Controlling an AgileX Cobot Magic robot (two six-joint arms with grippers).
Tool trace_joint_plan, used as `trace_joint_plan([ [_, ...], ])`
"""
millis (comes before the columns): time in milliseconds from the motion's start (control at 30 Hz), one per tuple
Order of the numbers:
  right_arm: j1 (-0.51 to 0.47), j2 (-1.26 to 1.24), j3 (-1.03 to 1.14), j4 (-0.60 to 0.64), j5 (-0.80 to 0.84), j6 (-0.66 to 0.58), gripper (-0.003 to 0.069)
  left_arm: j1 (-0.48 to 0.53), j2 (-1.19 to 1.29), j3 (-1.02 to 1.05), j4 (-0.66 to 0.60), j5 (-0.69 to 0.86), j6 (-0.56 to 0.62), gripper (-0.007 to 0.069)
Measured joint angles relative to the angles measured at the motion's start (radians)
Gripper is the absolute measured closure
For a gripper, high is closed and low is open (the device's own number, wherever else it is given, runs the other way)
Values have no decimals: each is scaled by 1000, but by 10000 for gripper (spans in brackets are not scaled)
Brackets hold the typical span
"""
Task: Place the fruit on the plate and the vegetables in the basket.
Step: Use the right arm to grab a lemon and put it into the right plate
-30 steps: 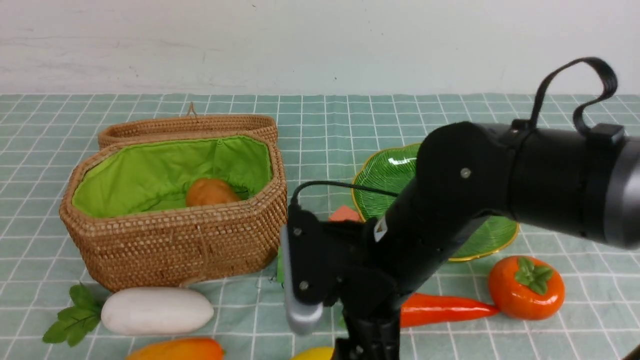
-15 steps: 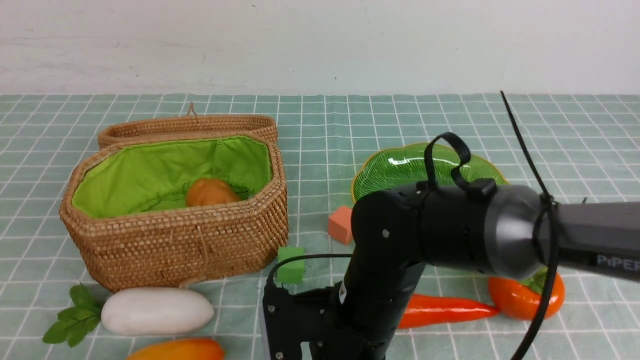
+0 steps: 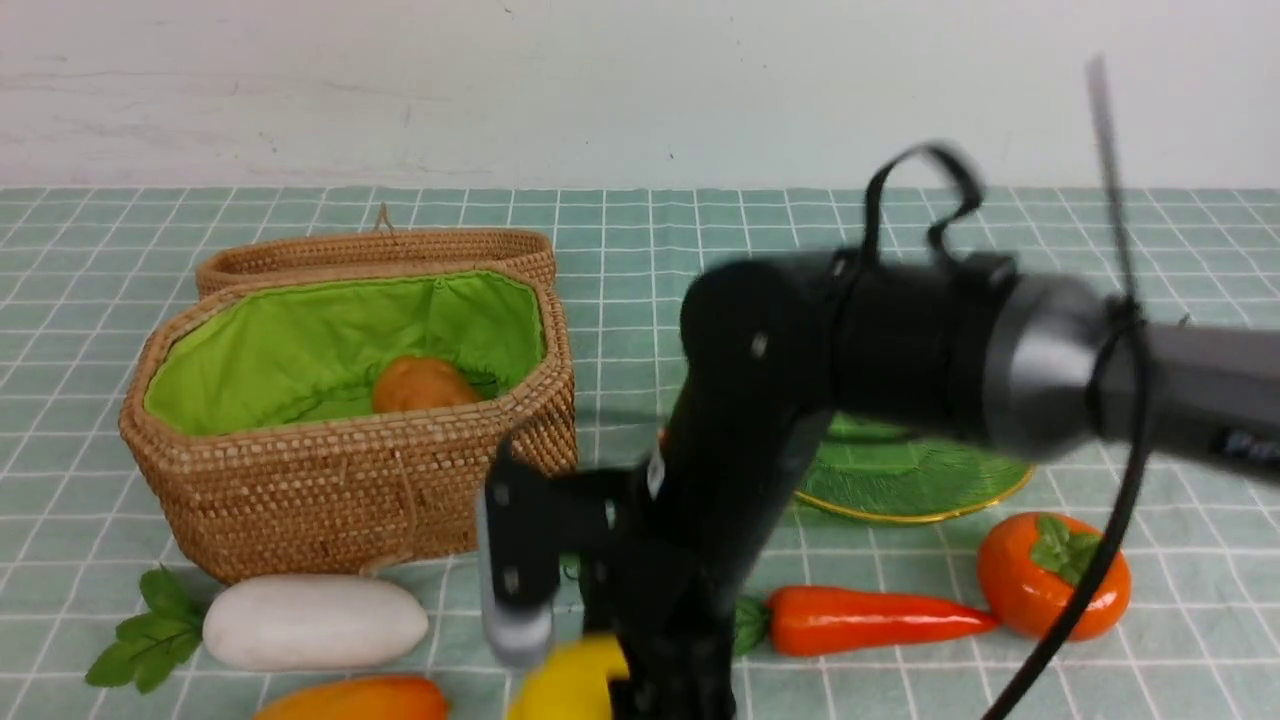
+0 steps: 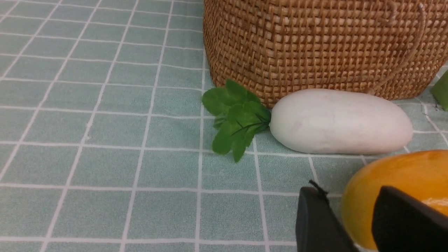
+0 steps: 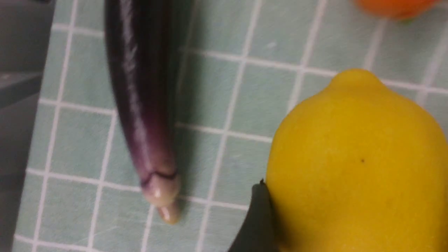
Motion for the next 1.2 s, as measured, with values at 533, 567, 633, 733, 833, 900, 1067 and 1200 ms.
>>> trace_joint_plan([
  [533,-486,110,-185,-21,-253,452,78,0,0,0,0,0,0,386],
  [567,-492,125,-185,-25,-258,471,78,0,0,0,0,0,0,386],
  [633,-498,168,-185,-40,-266,509,78,0,0,0,0,0,0,386],
  [733,-499,214,-185,-60,-277,556,78,0,0,0,0,0,0,386],
  [833,-498,249,-185,-69,-296,614,78,0,0,0,0,0,0,386],
  [900,-498,258,-185,-70,-309,657,39,0,0,0,0,0,0,386],
  [1067,-501,256,-185,-70,-315,720,-20,0,0,0,0,0,0,386],
  [1200,-520,219,-185,-77,-287,759,8,0,0,0,0,0,0,386],
])
